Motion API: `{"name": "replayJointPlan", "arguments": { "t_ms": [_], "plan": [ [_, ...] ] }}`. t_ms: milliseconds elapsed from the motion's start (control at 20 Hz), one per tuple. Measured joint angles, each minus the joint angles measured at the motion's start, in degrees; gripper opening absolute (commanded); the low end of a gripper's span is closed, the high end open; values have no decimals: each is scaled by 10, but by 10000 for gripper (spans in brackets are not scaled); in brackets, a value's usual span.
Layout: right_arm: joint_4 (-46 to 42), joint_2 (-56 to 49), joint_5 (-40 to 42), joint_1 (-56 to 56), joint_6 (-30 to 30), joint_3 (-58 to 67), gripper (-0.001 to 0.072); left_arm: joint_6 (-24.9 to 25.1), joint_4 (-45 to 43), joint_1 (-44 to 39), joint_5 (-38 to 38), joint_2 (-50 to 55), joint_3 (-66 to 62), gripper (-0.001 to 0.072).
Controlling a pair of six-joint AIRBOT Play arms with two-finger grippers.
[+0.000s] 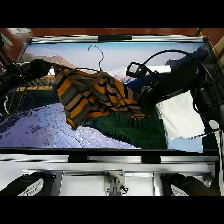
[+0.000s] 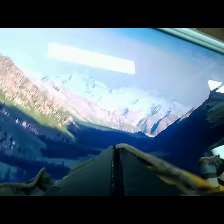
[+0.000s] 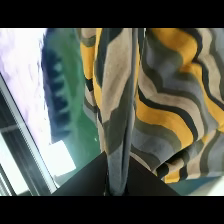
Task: Fold the shirts.
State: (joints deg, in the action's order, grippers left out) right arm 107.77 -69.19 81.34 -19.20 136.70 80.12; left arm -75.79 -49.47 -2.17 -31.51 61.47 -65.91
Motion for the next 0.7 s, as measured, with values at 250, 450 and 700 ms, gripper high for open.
{"name": "replayJointPlan", "arguments": {
  "t_ms": [250,450,700],
  "plan": [
    [-7,0,-16,-10,-17,0,49,6,3,-50,14,-1,-27,39],
    [29,0,-56,-13,-47,0,49,22,4,-136,33,-2,-56,39],
    [46,0,-77,-14,-96,0,49,54,5,-235,95,-2,-101,39]
  ]
}}
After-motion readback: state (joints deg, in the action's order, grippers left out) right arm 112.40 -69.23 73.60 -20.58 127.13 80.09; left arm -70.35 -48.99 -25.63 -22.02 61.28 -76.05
